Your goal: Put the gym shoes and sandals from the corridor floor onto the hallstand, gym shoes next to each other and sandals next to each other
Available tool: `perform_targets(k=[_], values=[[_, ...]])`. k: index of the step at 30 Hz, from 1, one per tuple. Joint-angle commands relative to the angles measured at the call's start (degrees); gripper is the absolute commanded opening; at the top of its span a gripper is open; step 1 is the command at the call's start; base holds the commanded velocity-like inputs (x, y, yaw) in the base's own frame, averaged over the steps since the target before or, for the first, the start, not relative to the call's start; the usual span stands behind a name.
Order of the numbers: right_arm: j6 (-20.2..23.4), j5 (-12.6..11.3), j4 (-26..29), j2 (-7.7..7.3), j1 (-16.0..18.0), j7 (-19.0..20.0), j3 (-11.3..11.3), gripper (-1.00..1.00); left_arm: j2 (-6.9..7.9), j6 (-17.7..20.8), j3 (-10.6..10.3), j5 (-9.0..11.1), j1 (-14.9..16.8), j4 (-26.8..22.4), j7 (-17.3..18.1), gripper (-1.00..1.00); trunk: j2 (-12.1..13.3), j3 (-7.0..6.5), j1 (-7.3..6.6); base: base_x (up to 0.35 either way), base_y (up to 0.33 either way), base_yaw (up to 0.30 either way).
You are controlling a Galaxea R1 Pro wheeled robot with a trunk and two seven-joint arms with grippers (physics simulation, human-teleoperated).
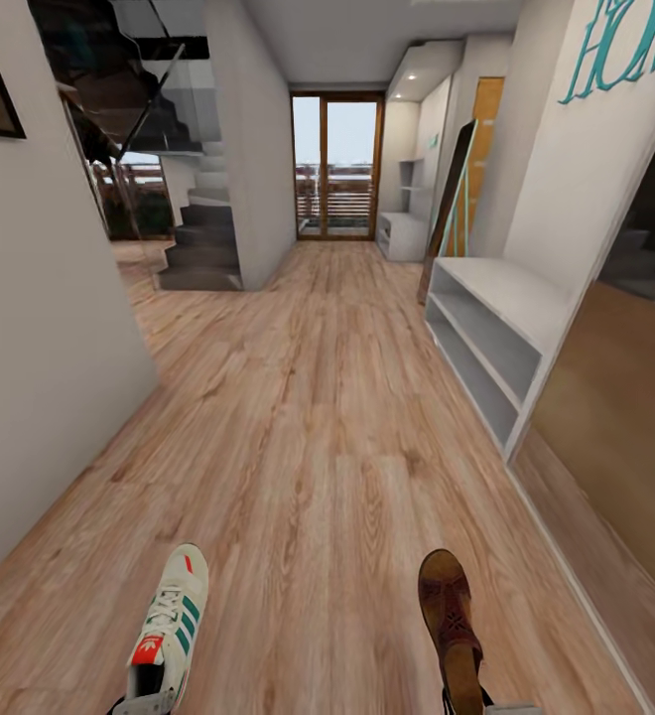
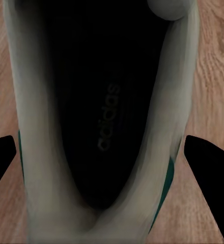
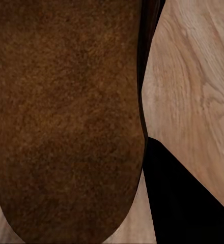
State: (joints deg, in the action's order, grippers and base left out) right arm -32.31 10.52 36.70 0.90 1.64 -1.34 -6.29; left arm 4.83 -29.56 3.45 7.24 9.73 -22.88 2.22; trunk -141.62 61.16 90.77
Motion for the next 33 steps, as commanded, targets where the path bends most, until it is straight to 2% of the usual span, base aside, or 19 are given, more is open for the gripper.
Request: perform_targets(k=[1, 7, 9, 16, 17, 33], values=[[-0.2, 0.4, 0.0, 0.07, 0.0, 0.0, -0.3, -1.00, 0.01, -0.1, 0.0, 0.5, 0.0, 0.0, 0.2, -1.00, 0.0, 0.05, 0.02, 0.334, 0.000, 0.000], [-0.3, 0.3, 0.2, 0.00, 0.0, -0.1, -0.3, -1.00, 0.01, -0.4, 0.0, 0.5, 0.0, 0.8, 0.2, -1.00, 0.0, 0.05, 0.02, 0.334, 0.000, 0.000], [-0.3, 0.3, 0.3, 0.03, 0.0, -0.1, -0.3, -1.00, 0.01, -1.6, 0.0, 0.6, 0.0, 1.4, 0.2, -1.00, 0.0, 0.05, 0.02, 0.334, 0.000, 0.000], [-0.2, 0.4, 0.2, -0.14, 0.0, -0.1, -0.4, -1.00, 0.01, -12.2, 0.0, 0.5, 0.0, 6.5, 0.2, -1.00, 0.0, 0.05, 0.02, 0.334, 0.000, 0.000], [-0.2, 0.4, 0.2, -0.16, 0.0, -0.1, -0.4, -1.00, 0.01, -12.7, 0.0, 0.5, 0.0, 6.8, 0.2, -1.00, 0.0, 0.05, 0.02, 0.335, 0.000, 0.000], [-0.1, 0.4, 0.0, -0.17, 0.0, 0.0, -0.3, -1.00, -0.05, -13.7, 0.1, 0.5, 0.0, 7.4, 0.2, -1.00, 0.0, 0.05, 0.02, 0.336, 0.000, 0.000]])
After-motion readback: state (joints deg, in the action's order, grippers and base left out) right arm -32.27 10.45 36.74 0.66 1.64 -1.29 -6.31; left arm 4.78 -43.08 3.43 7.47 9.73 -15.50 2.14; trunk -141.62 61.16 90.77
